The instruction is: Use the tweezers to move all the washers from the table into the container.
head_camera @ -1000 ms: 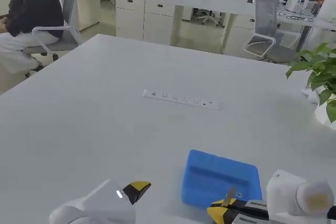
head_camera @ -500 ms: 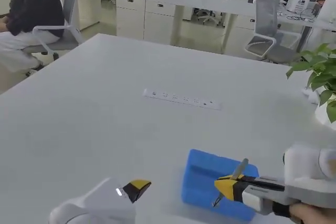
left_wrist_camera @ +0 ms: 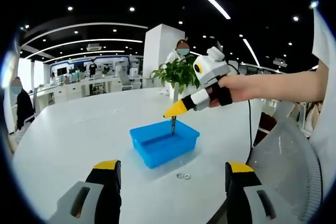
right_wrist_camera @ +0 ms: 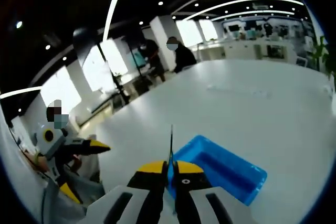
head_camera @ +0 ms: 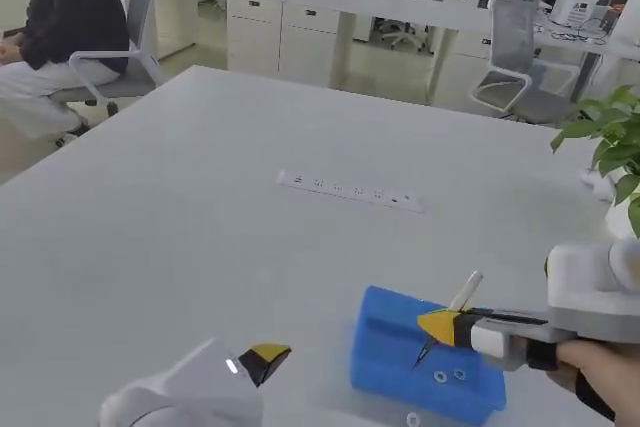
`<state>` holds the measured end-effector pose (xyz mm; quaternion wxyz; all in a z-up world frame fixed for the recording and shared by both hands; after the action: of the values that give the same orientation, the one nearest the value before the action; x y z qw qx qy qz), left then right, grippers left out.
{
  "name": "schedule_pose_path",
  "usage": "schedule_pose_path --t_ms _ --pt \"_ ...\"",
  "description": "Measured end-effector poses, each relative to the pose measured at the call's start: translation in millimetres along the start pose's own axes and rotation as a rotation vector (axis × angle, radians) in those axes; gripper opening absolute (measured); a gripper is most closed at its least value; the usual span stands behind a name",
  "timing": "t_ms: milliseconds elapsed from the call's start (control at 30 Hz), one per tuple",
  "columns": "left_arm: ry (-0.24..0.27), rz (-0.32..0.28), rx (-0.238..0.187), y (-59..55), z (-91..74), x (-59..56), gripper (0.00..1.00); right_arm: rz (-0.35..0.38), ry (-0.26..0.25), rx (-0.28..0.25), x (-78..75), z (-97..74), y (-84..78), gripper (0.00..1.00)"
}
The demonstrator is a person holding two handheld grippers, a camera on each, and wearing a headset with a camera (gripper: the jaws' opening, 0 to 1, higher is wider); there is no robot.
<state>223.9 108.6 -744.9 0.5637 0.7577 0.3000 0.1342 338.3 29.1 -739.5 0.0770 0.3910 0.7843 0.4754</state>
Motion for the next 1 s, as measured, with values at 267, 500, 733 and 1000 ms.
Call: schedule_pose_path --t_ms 267,500,733,1000 --pt "0.002 -0.001 0.002 -0.3 0.0 0.2 0.82 0.018 -0.007 -0.010 -4.0 -0.8 0.1 0.03" --pt "-0.003 0.001 0.007 -1.3 1.0 -0.2 0.81 0.008 0.004 0.023 5.5 0.6 -21.4 0.03" --pt "-0.010 0.005 0.015 -2.4 2.0 -1.2 0.81 -0.023 0.009 0.049 16.1 1.6 -47.8 0.03" --pt "-0.016 0.009 0.023 -3.3 3.1 -2.3 0.81 -0.065 -0.054 0.063 8.0 11.1 -71.6 0.04"
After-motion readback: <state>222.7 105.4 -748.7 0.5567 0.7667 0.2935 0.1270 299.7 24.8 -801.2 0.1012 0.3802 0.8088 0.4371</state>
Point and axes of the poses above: the centre of the closed fingertips' face, and the gripper's own axes: z roughly forward along the fingers, x roughly to its left, y roughly out of its top, the point moved 1 cm from there along -z, roughly backward along the fingers, and after that the axes turned 12 degrees about -y, right-handed, at the moved point
